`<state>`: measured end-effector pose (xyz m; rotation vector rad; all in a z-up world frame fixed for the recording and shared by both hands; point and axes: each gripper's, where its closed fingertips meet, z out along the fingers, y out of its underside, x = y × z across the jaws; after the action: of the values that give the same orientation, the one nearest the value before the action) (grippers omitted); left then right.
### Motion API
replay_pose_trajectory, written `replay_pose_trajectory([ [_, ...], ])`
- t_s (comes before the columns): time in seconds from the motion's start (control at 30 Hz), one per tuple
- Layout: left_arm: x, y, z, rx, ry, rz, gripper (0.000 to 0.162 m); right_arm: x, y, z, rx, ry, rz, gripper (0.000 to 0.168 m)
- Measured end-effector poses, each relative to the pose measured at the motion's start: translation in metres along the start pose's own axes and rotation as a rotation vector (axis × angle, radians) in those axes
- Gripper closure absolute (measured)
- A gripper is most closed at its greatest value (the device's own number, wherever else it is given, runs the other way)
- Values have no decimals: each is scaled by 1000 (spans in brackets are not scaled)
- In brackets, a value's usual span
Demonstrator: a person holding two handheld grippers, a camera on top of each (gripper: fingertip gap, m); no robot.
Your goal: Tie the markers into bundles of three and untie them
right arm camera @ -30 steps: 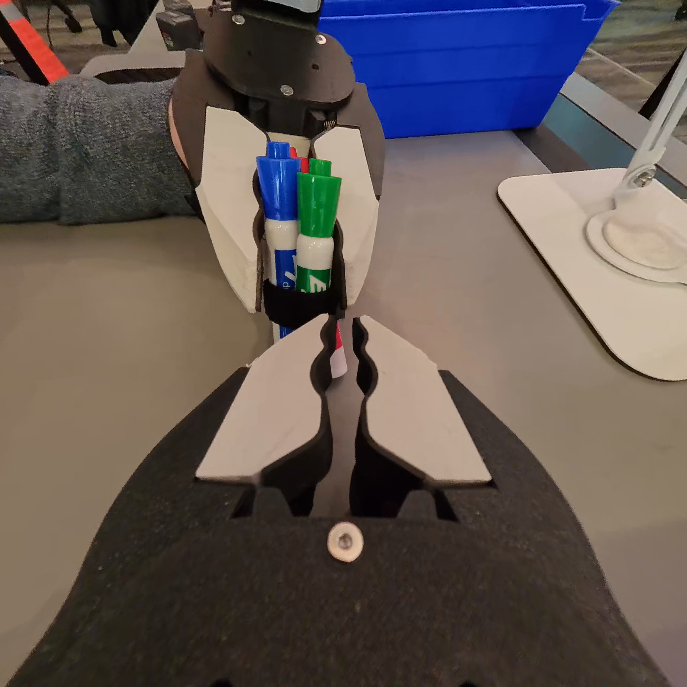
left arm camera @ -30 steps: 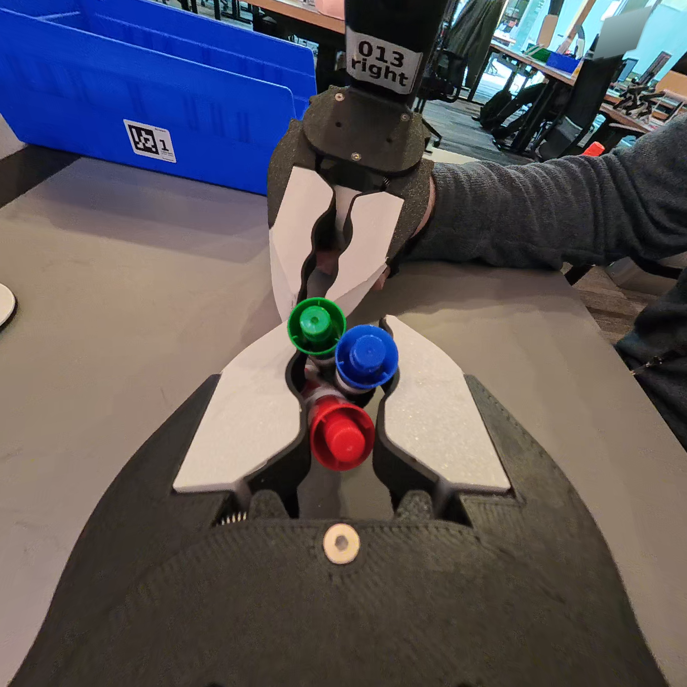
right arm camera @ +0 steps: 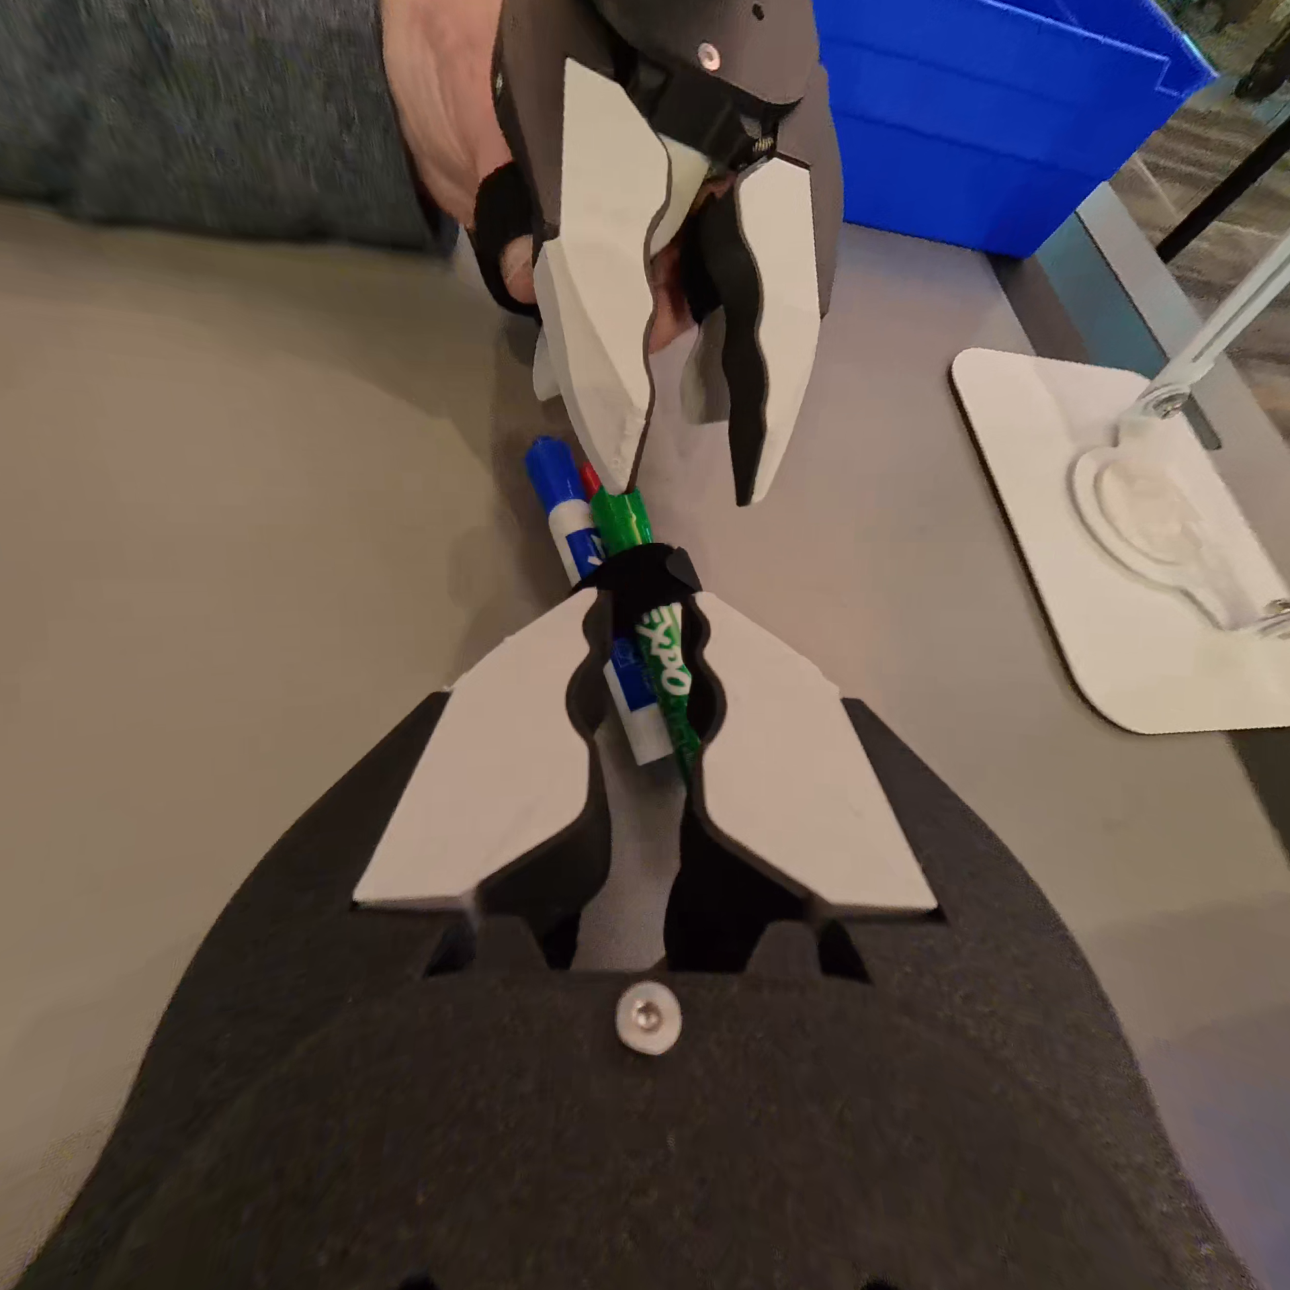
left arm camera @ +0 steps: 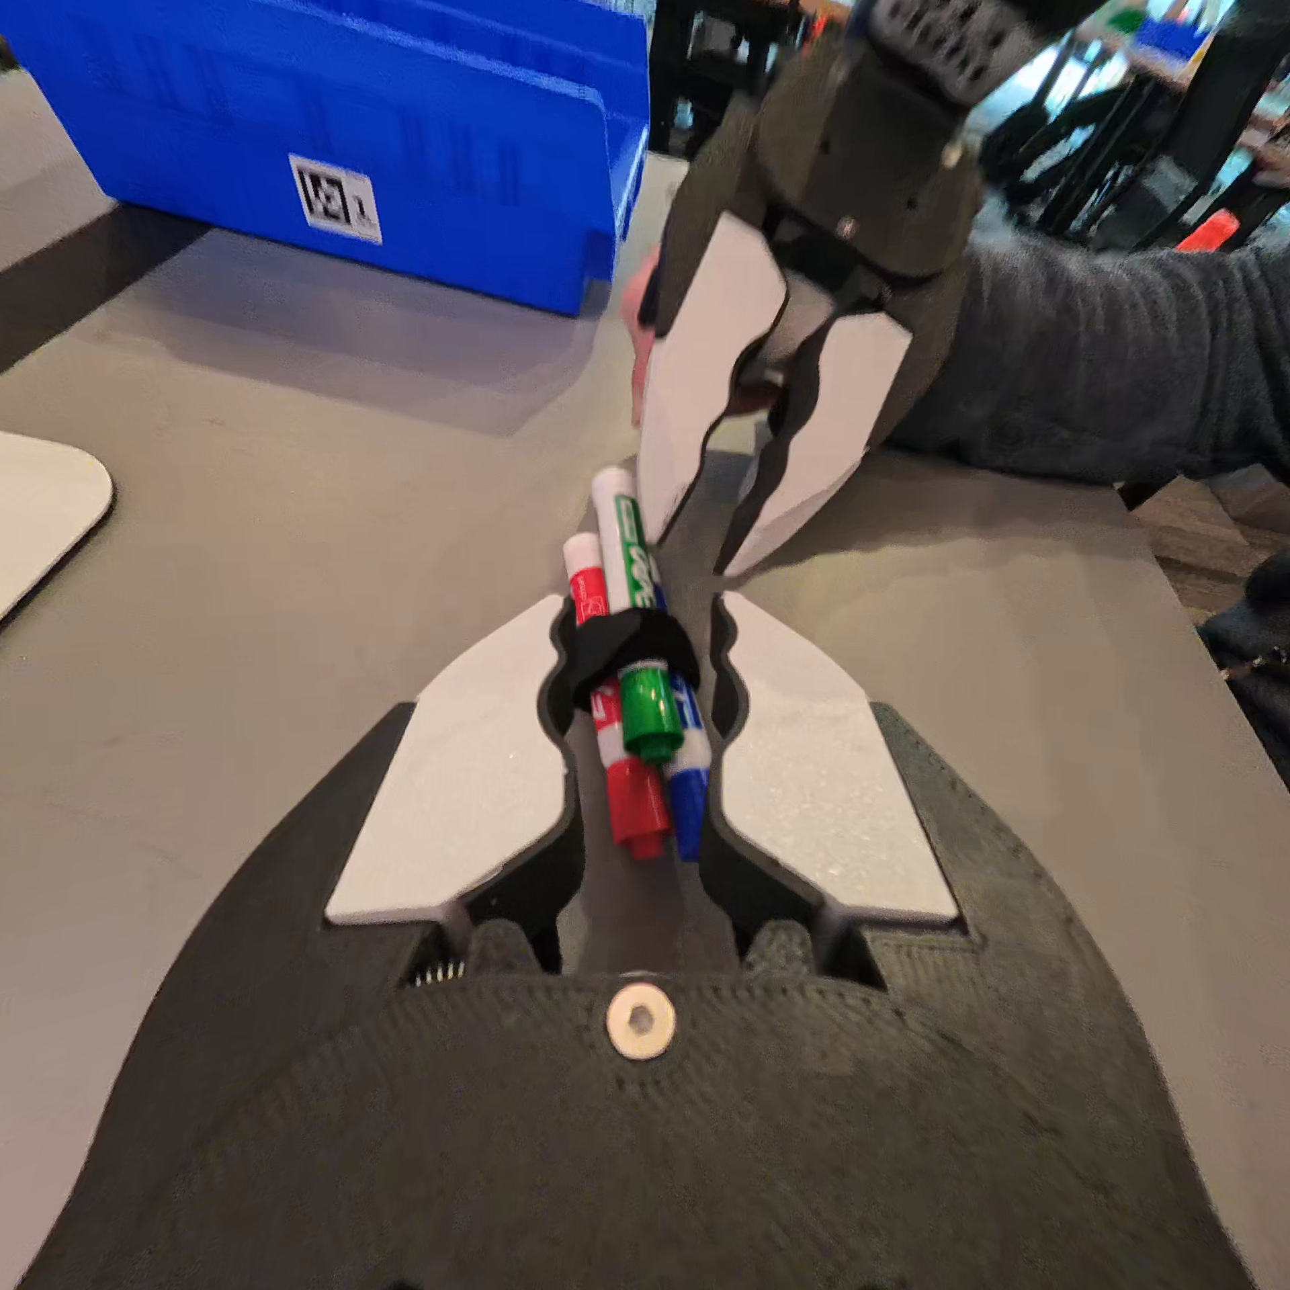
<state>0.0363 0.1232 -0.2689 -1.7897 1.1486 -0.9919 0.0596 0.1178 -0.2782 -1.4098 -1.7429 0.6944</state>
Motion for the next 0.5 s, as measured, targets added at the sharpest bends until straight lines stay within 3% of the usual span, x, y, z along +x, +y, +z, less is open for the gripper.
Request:
replay_pose_trajectory([
  [0.13,1,15,-3,-115,-33,-12,117,1,-8,4,-13,-25,-49,148],
  [0.33,8,21,-2,-169,-169,30,115,6,-2,16,-80,-173,-99,146],
  [0.5,12,32,14,-232,-182,41,116,3,4,28,-71,-287,-55,150],
])
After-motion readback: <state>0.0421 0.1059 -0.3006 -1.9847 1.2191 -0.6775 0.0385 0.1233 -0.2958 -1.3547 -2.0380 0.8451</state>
